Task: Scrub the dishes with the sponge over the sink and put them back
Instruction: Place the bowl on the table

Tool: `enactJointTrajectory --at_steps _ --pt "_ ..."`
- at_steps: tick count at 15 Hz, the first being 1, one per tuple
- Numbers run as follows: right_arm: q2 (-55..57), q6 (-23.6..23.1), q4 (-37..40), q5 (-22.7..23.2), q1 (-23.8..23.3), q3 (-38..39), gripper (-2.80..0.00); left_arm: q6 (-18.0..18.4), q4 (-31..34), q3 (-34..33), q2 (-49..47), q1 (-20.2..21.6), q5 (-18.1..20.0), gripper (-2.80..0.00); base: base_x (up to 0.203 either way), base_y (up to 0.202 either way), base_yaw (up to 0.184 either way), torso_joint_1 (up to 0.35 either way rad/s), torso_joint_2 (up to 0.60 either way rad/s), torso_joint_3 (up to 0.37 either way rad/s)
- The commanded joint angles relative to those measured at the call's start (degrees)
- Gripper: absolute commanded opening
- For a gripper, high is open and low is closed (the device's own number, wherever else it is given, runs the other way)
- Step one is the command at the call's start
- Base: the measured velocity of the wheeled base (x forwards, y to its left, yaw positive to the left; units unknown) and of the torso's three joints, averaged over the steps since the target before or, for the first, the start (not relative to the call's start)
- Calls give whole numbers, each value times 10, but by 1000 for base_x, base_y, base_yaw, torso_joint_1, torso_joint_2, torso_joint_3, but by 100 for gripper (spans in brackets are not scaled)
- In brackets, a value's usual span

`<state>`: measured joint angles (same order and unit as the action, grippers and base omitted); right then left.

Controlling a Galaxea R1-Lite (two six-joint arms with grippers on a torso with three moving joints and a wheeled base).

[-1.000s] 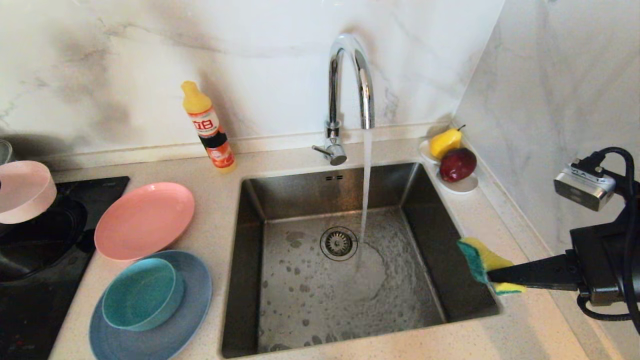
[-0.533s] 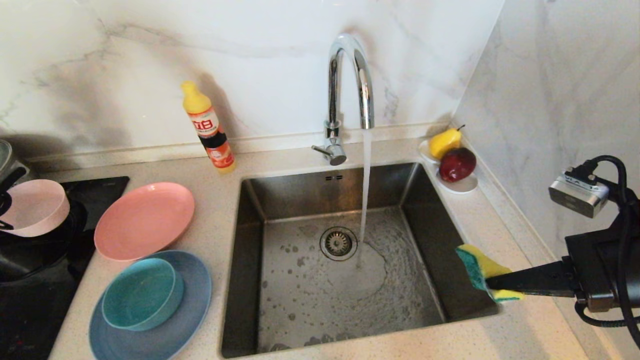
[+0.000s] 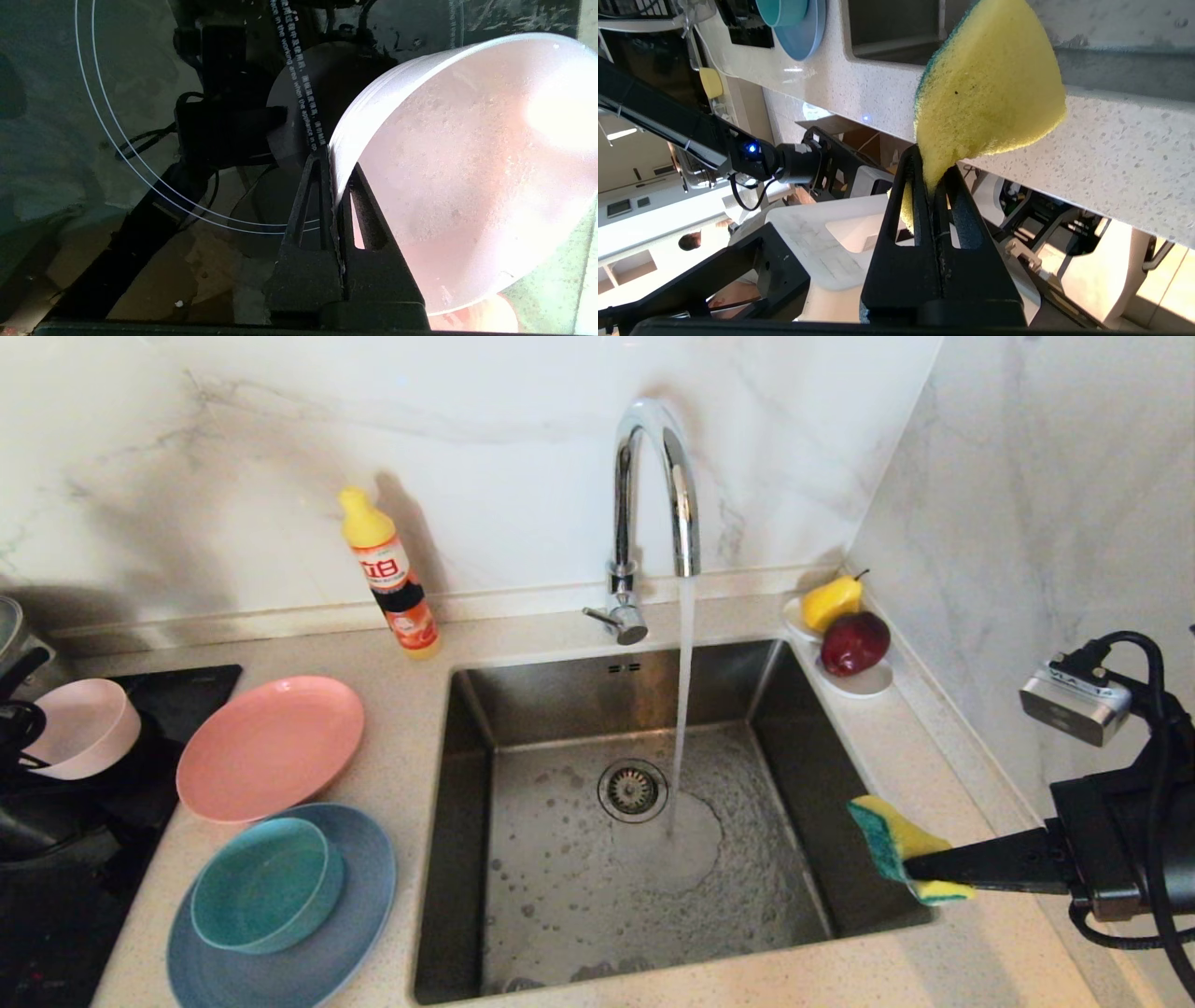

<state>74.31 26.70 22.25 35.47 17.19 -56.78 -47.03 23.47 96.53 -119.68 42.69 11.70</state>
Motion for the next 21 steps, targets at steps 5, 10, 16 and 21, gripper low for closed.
enactJointTrajectory --at_steps 5,10,16,21 --pt "-3 2 -5 3 0 13 -280 0 1 -11 -6 -4 20 -280 0 0 0 0 0 0" --pt "-1 2 -22 5 0 20 -280 1 -1 -4 -12 -4 22 0 0 0 0 0 0 0" --pt "-7 2 -22 6 0 18 -280 5 24 -18 109 -8 75 0 0 0 0 0 0 0" --pt "-13 4 -15 4 0 24 -280 142 214 -45 270 -47 117 -280 0 0 0 0 0 0"
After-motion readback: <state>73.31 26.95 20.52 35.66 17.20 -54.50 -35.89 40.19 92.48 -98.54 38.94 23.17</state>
